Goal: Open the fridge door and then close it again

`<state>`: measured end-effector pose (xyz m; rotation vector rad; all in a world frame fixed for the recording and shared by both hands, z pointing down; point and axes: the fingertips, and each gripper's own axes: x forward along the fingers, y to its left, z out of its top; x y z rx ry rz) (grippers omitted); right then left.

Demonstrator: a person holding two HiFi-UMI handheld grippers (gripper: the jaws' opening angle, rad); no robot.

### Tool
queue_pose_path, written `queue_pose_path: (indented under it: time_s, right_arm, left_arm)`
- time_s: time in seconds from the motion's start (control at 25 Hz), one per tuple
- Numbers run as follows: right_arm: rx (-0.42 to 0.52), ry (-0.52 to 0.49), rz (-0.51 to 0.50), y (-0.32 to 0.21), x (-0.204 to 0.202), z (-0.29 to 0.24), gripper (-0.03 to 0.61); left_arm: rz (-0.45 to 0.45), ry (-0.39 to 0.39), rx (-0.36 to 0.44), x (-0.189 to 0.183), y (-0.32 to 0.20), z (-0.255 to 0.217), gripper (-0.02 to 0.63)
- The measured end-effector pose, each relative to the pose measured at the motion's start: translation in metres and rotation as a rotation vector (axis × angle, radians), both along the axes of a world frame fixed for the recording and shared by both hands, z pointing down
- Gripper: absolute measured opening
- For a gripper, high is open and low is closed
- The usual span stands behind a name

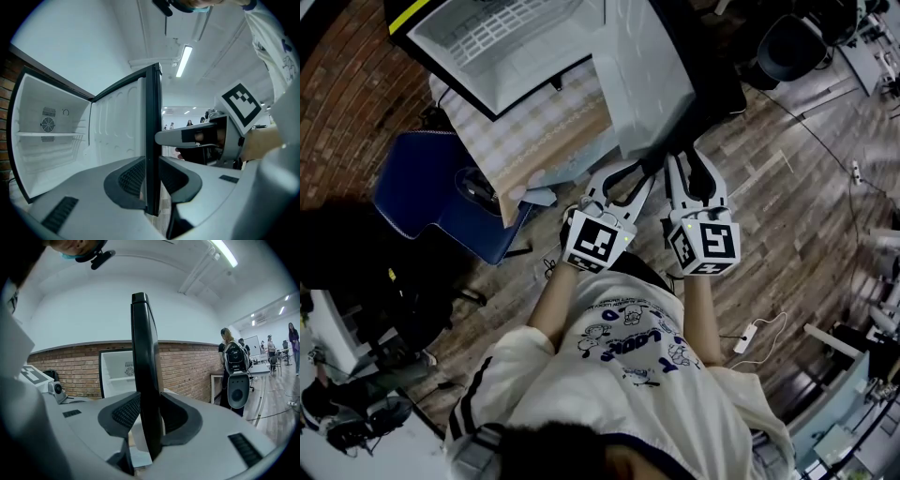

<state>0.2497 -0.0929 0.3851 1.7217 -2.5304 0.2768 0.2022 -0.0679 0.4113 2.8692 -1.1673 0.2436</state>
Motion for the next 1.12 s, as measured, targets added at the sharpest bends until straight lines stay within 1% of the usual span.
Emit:
queue_pose_path:
  time_s: [0.64,0.88,1.12]
  right_arm:
    - [0.024,0.027,0.08,-0.011,0.041,-0.002,0.135]
    - [0.031,0.033,0.106,-0.016,0.055,-0.002,0.133]
    - [0.037,0.04,0.131,-0.021,0.068,-0.003,0.13]
  left_arm:
    - [-0.008,0.029,0.003,0.012,-0.005,-0.01,0.098]
    - [-0.012,0.036,0.009,0.027,-0.012,-0.018,0.098]
    - [0.015,0.036,0.009,0.041,-0.01,-0.021,0.098]
